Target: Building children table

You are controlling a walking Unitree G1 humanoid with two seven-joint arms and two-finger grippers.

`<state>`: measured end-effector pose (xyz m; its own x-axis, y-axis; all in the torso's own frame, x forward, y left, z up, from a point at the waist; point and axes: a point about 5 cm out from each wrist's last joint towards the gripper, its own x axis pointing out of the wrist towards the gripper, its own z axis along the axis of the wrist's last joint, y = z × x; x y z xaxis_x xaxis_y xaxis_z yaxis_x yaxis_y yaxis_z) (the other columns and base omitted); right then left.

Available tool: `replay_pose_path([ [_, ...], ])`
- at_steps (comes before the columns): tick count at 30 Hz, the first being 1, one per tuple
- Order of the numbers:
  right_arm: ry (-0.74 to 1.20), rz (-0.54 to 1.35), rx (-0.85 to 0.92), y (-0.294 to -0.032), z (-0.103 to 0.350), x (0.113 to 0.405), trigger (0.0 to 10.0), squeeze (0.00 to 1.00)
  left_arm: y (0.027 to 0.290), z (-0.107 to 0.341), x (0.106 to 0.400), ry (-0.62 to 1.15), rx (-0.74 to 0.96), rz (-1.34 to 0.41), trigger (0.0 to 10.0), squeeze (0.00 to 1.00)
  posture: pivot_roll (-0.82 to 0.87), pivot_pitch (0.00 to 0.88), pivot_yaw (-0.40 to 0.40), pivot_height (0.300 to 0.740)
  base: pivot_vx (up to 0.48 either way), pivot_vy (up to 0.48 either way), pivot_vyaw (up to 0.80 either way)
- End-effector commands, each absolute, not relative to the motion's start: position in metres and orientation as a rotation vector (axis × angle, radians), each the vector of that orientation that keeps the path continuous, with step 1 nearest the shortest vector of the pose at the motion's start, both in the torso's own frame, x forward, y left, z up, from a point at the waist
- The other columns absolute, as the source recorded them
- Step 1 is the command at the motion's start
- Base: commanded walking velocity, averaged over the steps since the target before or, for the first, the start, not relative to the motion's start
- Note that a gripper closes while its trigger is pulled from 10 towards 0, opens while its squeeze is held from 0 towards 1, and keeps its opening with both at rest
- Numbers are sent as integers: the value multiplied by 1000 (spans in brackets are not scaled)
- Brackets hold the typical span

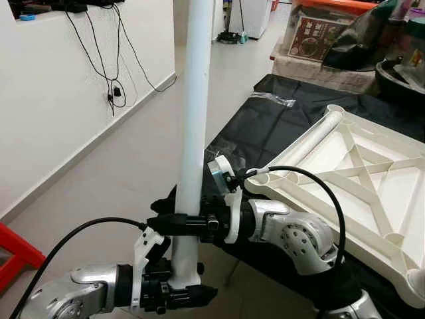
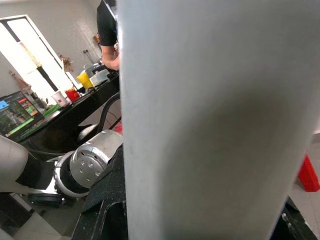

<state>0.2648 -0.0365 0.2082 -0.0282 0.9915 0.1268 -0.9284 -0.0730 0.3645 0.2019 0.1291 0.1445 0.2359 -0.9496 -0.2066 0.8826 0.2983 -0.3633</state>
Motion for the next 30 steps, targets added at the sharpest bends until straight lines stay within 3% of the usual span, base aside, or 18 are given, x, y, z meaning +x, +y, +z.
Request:
replay_pose_path([
  [1,168,1657,394,-29,215,257,0,0,128,144,198,444,-201,-1287,10000,0,93,90,-52,740,0,0,0],
  [9,158,1642,402,-29,217,259,0,0,131,139,201,486,-195,-1234,10000,0,95,89,-52,740,0,0,0],
  [10,155,1637,403,-30,217,260,0,0,130,139,201,484,-189,-1232,10000,1000,96,88,-54,740,0,0,0],
  [18,125,1534,391,-49,220,278,0,0,130,140,199,439,-194,-1179,10000,1000,99,80,-60,740,0,0,0],
  [19,116,1503,384,-55,220,283,0,0,131,139,197,432,-190,-1157,10000,804,99,80,-59,740,0,0,0],
  [20,116,1503,384,-55,220,283,0,0,131,139,197,432,-190,-1157,10000,804,99,80,-59,740,0,0,0],
  [21,110,1481,379,-59,221,286,0,0,131,139,197,427,-187,-1142,10000,0,99,80,-59,740,0,0,0],
  [25,89,1406,364,-72,221,296,0,0,132,138,197,394,-201,-1070,10000,0,101,75,-62,740,0,0,0],
  [30,-44,1023,340,-111,233,336,0,0,137,139,211,223,-177,-726,10000,0,108,68,-69,740,0,0,0],
])
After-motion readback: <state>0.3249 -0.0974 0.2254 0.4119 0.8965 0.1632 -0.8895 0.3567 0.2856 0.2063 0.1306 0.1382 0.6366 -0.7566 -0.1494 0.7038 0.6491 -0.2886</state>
